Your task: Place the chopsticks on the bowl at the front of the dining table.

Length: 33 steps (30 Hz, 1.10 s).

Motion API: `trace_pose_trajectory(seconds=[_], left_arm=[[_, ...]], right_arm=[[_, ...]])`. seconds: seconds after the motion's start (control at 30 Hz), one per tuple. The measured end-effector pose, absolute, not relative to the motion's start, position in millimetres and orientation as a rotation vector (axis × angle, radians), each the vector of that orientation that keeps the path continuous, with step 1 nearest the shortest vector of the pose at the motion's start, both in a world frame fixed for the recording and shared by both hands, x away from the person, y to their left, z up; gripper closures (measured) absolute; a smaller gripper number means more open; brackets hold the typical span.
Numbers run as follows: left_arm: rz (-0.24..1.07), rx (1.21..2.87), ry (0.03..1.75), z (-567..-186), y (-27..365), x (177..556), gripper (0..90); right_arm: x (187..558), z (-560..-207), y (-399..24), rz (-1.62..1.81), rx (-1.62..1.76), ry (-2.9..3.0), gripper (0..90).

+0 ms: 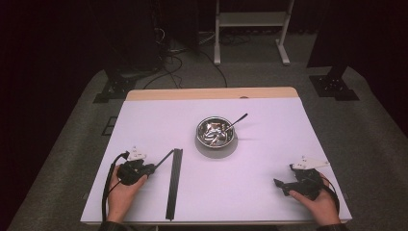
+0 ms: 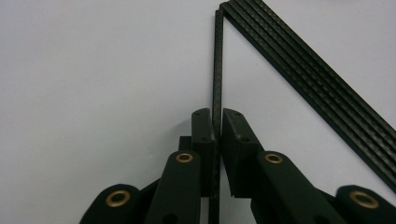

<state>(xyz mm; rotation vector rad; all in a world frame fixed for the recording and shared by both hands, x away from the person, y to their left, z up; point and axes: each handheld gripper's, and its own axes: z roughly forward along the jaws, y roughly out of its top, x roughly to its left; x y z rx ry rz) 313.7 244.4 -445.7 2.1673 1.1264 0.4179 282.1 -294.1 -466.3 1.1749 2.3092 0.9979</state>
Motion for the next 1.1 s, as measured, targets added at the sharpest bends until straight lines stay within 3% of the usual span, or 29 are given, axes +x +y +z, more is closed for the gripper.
trace_pose_trajectory(seconds=[1.1], left_arm=[[0.337,2.099,1.167,-435,243,314,86.5]], right_arm=[[282,-466,-294,0.998,1.175,2.309,12.7]])
